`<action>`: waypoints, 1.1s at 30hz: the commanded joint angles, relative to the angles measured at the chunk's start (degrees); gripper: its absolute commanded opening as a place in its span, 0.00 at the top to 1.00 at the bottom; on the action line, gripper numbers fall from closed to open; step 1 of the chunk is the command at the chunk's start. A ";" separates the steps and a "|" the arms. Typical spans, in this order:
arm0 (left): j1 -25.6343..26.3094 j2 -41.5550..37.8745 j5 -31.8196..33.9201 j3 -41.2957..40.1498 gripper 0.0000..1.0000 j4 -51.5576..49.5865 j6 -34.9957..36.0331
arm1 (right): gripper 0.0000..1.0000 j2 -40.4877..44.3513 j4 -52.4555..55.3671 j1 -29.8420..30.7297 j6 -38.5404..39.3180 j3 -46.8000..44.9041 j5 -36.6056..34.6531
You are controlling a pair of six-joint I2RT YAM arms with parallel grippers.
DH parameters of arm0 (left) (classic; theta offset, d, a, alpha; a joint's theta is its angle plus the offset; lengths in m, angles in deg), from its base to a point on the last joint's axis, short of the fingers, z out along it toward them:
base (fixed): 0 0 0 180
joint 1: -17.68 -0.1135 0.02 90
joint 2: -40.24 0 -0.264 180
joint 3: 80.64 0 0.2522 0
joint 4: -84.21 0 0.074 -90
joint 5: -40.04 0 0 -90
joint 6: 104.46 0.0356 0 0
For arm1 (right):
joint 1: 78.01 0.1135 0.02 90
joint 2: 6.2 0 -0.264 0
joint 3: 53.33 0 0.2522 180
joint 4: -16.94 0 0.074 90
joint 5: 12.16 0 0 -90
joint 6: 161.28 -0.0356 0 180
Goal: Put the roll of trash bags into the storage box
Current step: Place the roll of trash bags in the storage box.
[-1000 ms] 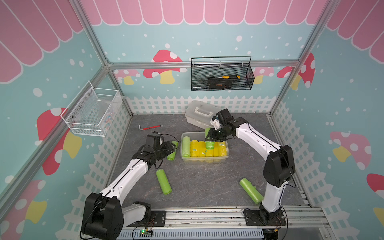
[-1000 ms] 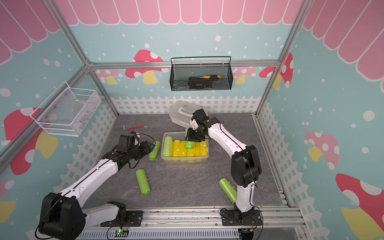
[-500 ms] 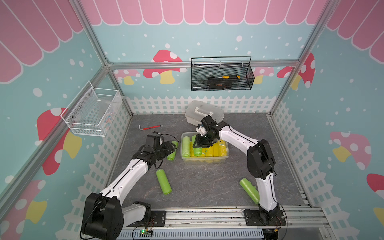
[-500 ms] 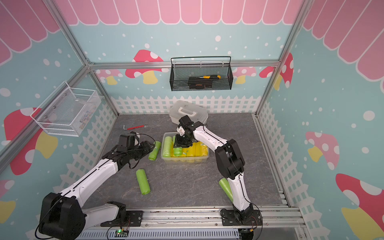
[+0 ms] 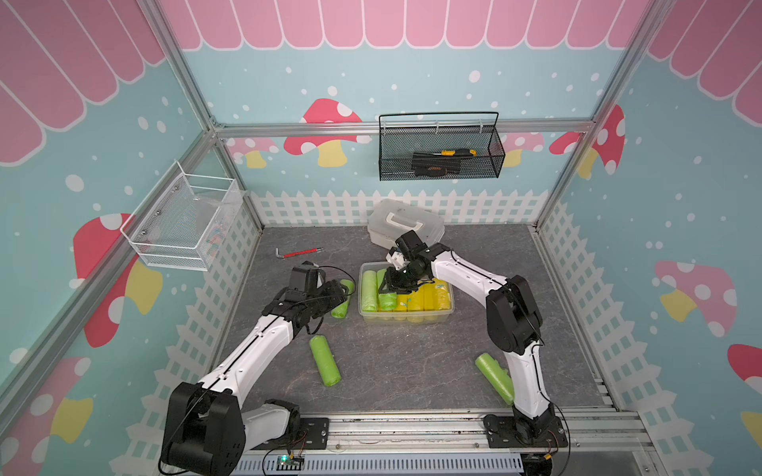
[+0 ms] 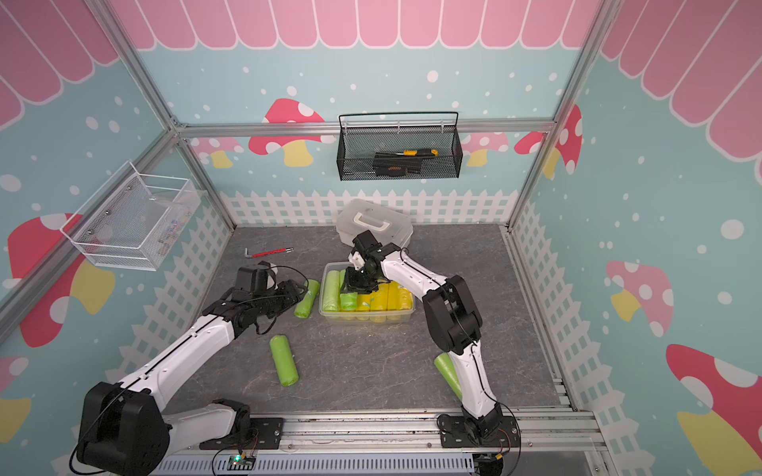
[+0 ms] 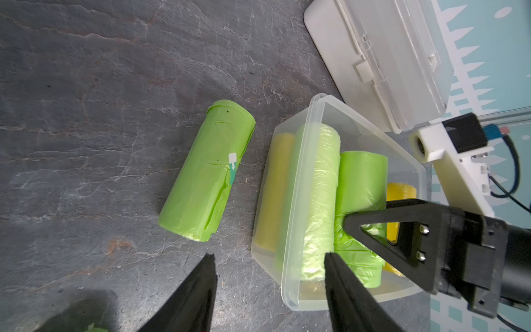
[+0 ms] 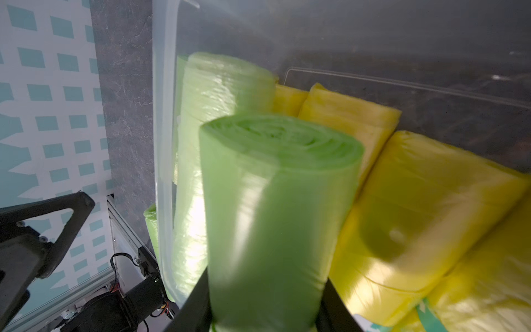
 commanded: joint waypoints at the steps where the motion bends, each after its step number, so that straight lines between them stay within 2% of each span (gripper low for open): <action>1: -0.23 -1.27 -0.05 -0.16 0.38 -0.29 -0.27 | 0.62 -1.96 -1.29 0.49 -0.70 0.34 1.56; 7: -0.23 -1.53 0.08 -0.32 0.38 -0.26 -0.23 | 0.60 -2.97 -1.35 0.57 -0.80 0.17 2.24; 23: -0.30 -1.41 0.13 -0.32 0.38 -0.25 -0.45 | 0.41 0.00 -1.00 0.64 0.08 0.47 2.92; 33: -0.23 -1.71 0.09 -0.23 0.38 -0.26 -0.53 | 0.38 1.61 1.18 0.51 1.25 2.42 2.44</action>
